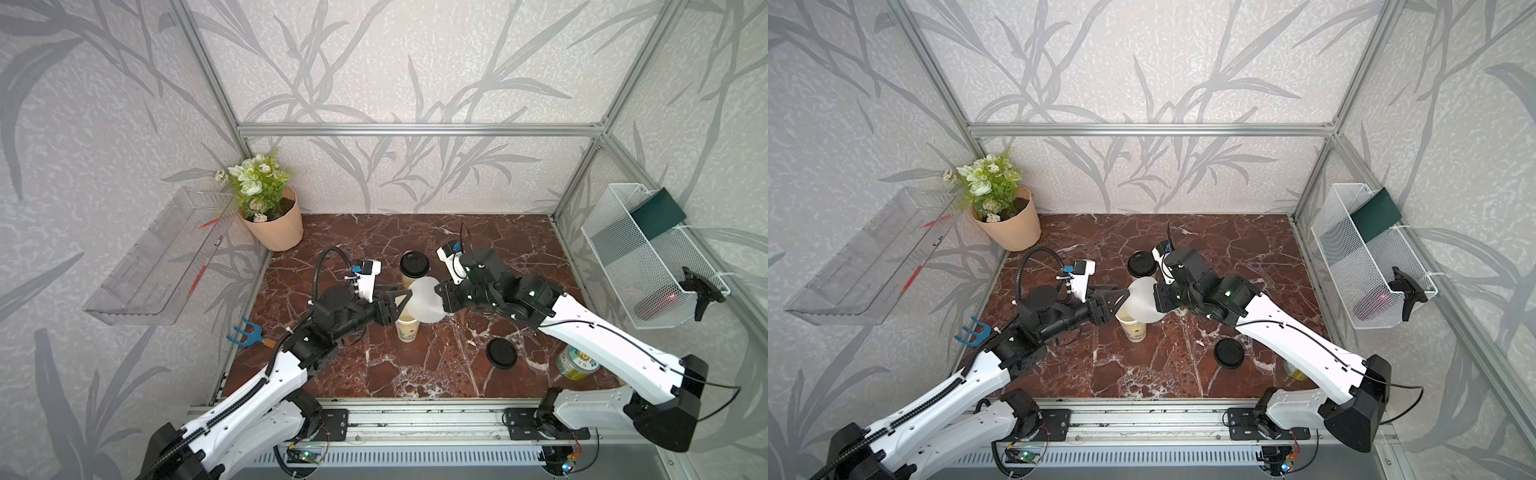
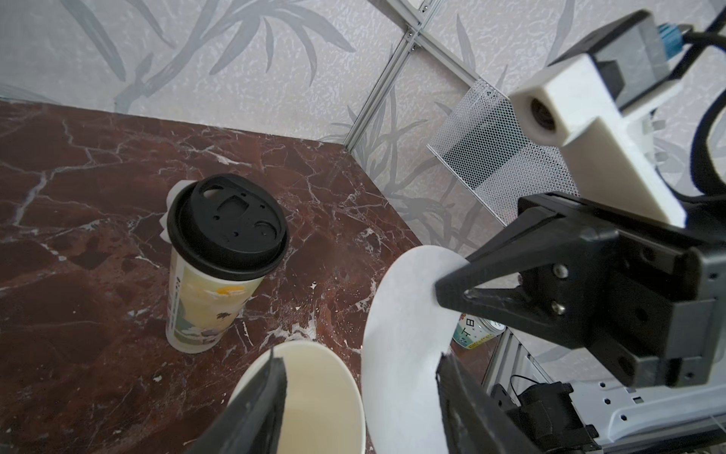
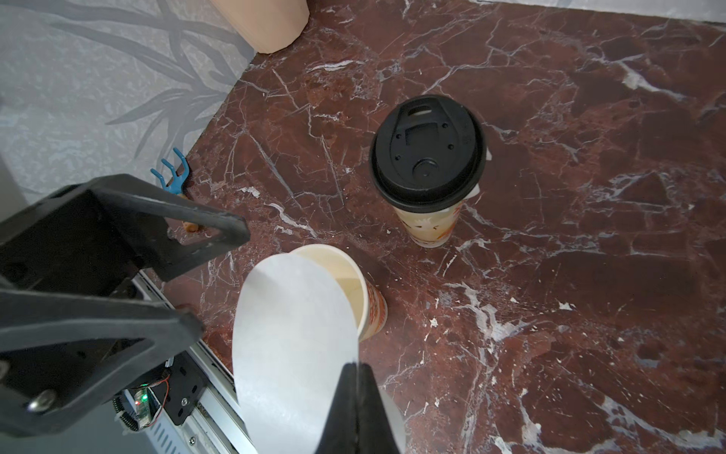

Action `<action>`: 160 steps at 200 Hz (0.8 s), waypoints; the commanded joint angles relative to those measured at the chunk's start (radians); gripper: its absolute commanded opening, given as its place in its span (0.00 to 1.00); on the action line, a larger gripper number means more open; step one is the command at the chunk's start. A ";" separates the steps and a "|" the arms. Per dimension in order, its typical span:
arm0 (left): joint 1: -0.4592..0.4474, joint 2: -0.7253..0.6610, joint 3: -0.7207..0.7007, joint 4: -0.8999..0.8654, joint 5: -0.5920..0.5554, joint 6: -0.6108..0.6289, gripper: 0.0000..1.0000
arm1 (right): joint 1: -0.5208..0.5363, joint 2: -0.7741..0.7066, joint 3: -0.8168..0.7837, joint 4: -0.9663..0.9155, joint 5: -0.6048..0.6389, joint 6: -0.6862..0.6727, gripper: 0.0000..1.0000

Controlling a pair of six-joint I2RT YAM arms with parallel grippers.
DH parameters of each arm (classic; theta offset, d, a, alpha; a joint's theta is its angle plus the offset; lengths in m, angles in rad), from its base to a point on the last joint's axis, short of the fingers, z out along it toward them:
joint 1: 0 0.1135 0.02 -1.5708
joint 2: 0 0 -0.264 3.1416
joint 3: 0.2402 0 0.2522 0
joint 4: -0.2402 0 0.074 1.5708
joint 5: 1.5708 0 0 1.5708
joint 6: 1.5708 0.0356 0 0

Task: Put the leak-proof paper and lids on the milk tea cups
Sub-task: Place the leak-proof paper at the cup.

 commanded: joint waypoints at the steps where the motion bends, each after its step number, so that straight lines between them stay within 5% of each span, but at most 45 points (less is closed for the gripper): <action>1: 0.028 -0.016 -0.021 0.052 0.064 -0.060 0.61 | 0.007 0.016 0.027 0.047 -0.031 0.000 0.00; 49: 0.039 0.004 -0.022 0.046 0.121 -0.047 0.47 | 0.009 0.057 0.040 0.080 -0.063 0.009 0.00; 80: 0.041 0.017 -0.022 0.009 0.110 -0.030 0.26 | 0.009 0.068 0.041 0.079 -0.059 0.009 0.00; 106: 0.047 0.016 -0.022 -0.012 0.097 -0.021 0.21 | 0.009 0.075 0.038 0.076 -0.068 0.009 0.00; 121: 0.049 0.010 -0.020 -0.020 0.090 -0.020 0.06 | 0.009 0.075 0.035 0.075 -0.065 0.009 0.00; 128: 0.051 0.007 -0.017 -0.031 0.077 -0.021 0.00 | 0.009 0.075 0.036 0.074 -0.065 0.009 0.01; 160: 0.055 -0.008 -0.016 -0.063 0.051 -0.025 0.00 | 0.009 0.083 0.032 0.069 -0.068 0.005 0.19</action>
